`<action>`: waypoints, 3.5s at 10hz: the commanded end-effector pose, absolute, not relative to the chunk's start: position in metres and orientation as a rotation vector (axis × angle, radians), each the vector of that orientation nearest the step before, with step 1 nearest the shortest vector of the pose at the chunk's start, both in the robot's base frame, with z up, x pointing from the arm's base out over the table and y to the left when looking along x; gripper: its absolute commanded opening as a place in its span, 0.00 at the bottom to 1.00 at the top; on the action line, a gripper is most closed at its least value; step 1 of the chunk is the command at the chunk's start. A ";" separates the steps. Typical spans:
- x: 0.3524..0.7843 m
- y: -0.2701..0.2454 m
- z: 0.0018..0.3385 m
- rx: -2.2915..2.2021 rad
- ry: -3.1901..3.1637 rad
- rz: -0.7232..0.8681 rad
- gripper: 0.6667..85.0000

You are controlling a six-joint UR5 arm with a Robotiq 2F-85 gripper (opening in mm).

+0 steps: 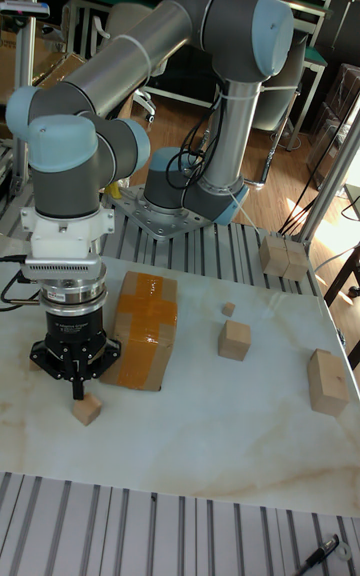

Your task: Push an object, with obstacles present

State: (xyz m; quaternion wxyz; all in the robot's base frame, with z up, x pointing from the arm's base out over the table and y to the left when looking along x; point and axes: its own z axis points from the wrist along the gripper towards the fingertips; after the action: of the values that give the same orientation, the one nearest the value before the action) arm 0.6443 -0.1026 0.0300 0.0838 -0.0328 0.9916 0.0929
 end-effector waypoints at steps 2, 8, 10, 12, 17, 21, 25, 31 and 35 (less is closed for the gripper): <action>0.644 -0.110 0.039 -0.090 2.964 0.273 0.01; 0.630 -0.114 0.024 -0.101 2.950 0.284 0.01; 0.637 -0.107 0.023 -0.098 2.946 0.276 0.01; 0.643 -0.097 0.020 -0.093 2.944 0.274 0.01; 0.658 -0.075 0.020 -0.074 2.943 0.257 0.01; 0.658 -0.090 0.027 -0.100 2.952 0.234 0.01; 0.660 -0.098 0.037 -0.087 2.948 0.223 0.01; 0.675 -0.102 0.029 0.031 2.902 0.225 0.01; 0.675 -0.086 0.022 0.018 2.895 0.265 0.01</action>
State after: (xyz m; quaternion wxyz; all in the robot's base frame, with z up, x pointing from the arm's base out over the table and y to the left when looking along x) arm 0.6718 -0.0945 0.0253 0.1108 0.0032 0.9906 0.0806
